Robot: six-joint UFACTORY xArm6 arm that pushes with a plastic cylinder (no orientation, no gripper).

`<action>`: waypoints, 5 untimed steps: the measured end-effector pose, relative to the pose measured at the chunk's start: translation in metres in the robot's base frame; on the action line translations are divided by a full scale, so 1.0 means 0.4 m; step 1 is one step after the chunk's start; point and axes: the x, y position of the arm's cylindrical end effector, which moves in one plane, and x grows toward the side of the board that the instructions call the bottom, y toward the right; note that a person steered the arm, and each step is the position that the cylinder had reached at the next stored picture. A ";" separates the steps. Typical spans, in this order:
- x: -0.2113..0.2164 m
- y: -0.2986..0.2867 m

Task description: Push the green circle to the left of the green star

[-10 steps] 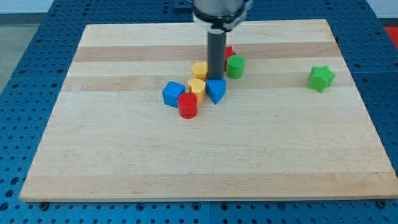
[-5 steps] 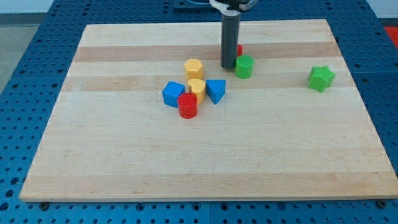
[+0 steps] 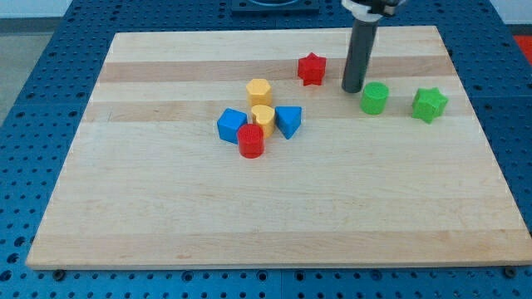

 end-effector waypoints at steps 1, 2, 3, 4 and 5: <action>0.054 0.003; 0.102 0.052; 0.102 0.091; 0.102 0.113; 0.102 0.116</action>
